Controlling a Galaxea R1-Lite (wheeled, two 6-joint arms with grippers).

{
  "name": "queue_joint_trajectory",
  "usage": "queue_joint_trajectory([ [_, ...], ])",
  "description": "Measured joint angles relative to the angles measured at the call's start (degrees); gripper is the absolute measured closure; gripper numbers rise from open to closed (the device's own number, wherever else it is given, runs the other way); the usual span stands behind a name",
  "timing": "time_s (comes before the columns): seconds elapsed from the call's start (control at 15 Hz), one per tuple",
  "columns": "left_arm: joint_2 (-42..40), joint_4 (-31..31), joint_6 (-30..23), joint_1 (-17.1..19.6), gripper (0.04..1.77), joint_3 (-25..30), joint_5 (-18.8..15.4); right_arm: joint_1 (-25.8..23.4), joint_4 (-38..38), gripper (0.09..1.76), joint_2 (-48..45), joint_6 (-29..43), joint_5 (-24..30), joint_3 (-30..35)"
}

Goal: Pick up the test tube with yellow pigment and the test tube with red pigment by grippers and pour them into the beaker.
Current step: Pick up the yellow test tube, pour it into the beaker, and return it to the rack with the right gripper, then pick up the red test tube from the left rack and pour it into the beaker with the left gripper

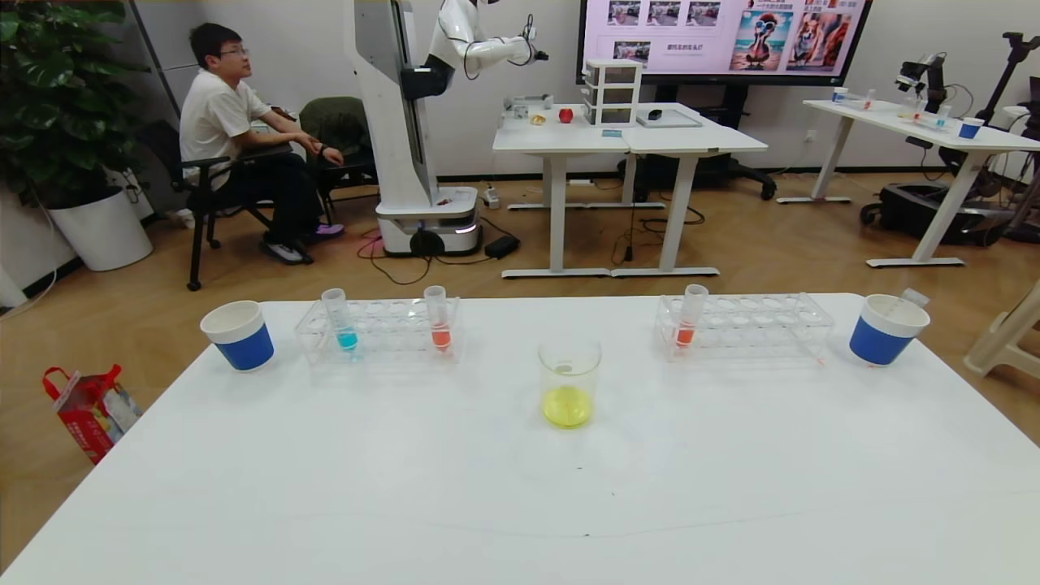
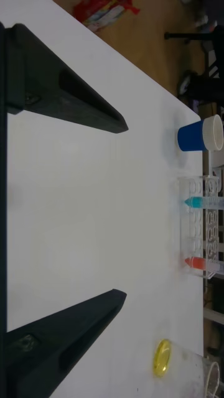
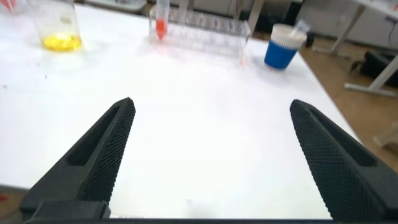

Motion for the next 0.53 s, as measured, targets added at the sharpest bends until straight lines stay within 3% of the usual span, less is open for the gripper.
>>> queue_joint_trajectory([
  [0.07, 0.00, -0.02, 0.00, 0.00, 0.06, 0.00, 0.00, 0.00, 2.96, 0.11, -0.11, 1.40, -0.87, -0.02],
  [0.53, 0.00, -0.04, 0.07, 0.00, 0.06, 0.00, -0.10, 0.00, 1.67, 0.11, -0.18, 4.38, -1.85, 0.24],
])
